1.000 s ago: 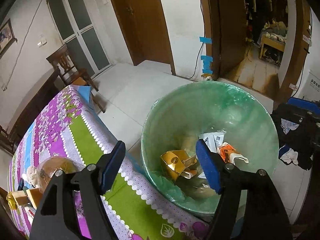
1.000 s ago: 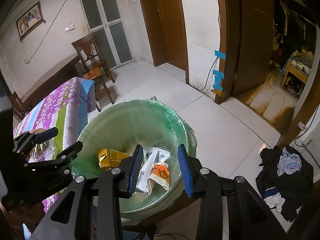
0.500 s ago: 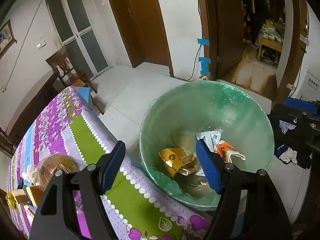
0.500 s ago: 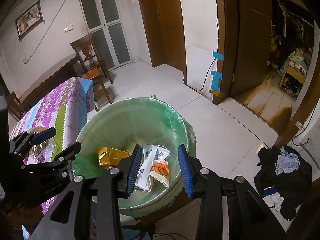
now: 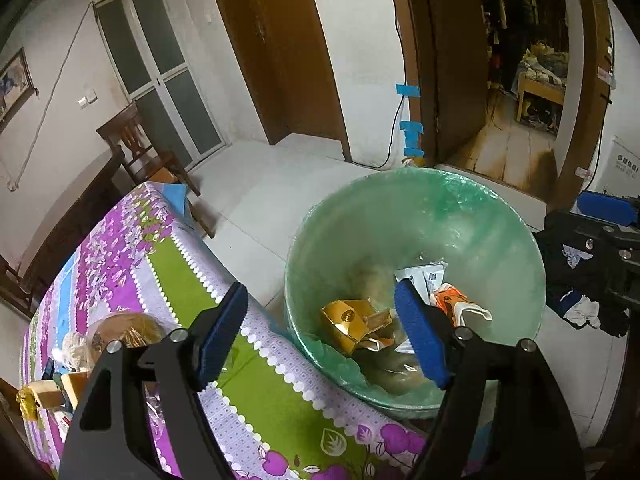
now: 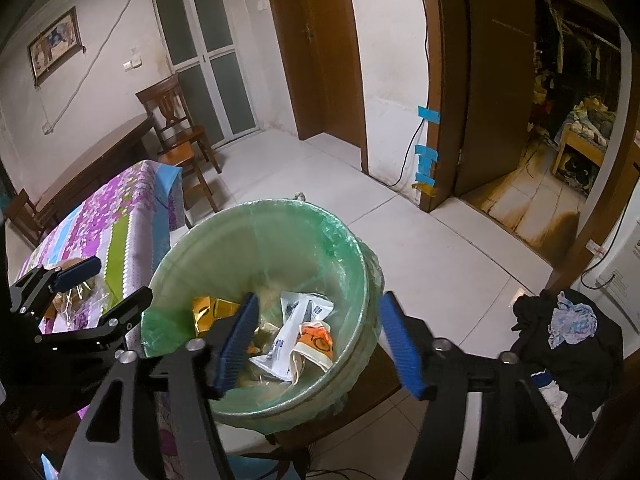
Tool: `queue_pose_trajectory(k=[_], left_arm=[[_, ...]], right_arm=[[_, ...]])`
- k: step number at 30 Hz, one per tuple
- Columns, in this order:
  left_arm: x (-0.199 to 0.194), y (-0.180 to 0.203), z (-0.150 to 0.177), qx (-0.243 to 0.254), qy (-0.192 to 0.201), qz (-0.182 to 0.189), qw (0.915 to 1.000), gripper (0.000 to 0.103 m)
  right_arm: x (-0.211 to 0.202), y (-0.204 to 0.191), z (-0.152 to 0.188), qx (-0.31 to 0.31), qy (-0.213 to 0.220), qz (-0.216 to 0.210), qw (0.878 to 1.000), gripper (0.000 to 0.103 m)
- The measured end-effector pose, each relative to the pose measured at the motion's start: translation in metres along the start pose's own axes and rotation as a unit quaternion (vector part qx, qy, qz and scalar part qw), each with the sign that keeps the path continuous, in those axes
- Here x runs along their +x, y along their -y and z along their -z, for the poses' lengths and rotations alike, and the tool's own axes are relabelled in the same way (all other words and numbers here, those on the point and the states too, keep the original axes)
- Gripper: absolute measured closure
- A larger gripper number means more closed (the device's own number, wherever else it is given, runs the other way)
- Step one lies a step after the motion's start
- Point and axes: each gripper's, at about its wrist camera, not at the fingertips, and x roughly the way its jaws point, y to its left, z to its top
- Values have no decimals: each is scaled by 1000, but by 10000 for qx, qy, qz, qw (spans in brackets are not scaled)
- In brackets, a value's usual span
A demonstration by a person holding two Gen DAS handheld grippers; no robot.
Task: Collect trash
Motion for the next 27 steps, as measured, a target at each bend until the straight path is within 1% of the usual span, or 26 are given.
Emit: queue_pose_trajectory(k=[3,5,7,11,13,17,19,22,27], left_arm=[[-4,1,1,15,70,-28,10000,24],[-9,2,2,30,144,-46,9999,18],[-13,2,4,33,216,-65,9997,17],[-21,1,9,53,330,-135,9994,14],[-26,-2,11,20,379,-139,9992,13],[-38,-10,17,-62,514,-196,9985,11],[-46,-15,21,-95,601,-233,9979,10],[-57,-27,30,-203,711,-272,9969,7],[-73,-52,47,-514,731,-225,9957,6]], right_arm=[[-4,3,1,52,47,26,10000,31],[-7,6,2,89,92,65,9999,30],[-12,7,3,110,181,117,9997,27],[-21,6,8,173,373,168,9990,26],[-29,4,11,187,546,233,9981,21],[-40,-2,14,220,841,319,9957,15],[-46,-5,19,240,965,370,9944,5],[-54,-14,23,208,1107,466,9925,5],[-66,-33,30,77,1261,539,9905,5]])
